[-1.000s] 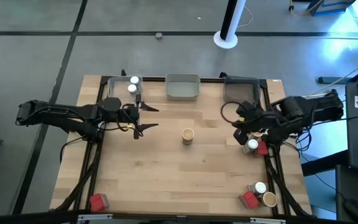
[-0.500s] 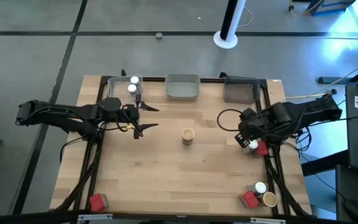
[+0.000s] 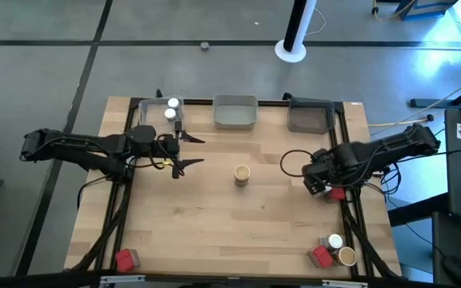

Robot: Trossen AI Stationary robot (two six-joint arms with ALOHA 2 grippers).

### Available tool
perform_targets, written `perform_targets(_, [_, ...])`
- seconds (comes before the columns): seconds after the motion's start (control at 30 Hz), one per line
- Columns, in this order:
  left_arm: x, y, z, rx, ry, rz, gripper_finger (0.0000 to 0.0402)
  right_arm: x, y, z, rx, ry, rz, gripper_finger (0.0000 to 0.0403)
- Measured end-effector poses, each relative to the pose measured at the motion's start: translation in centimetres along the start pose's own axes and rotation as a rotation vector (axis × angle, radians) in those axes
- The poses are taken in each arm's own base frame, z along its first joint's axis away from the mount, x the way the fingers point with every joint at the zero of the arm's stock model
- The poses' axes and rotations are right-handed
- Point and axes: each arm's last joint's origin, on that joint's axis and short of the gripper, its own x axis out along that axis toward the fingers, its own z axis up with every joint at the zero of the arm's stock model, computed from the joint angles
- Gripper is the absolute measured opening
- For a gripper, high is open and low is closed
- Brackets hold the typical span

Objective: Sort spices by type
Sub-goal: Put the white seasoning bottle into the transparent bin

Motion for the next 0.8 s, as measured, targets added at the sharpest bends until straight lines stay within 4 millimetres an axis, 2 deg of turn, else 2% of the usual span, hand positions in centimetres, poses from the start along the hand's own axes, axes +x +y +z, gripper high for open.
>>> perform_targets(0.17, [0.0, 0.0, 0.0, 0.000, -0.001, 0.000, 0.0265, 1.9, 0.1, 0.1, 0.058, 0.023, -0.022, 0.0314])
perform_targets(0.43, [0.0, 0.0, 0.0, 0.000, -0.001, 0.000, 0.0265, 3.9, 0.3, 0.2, 0.079, 0.048, -0.002, 0.0290])
perform_targets(0.8, [0.0, 0.0, 0.0, 0.003, -0.001, 0.000, 0.0265, 4.4, 0.0, 0.2, 0.102, 0.040, -0.040, 0.0276])
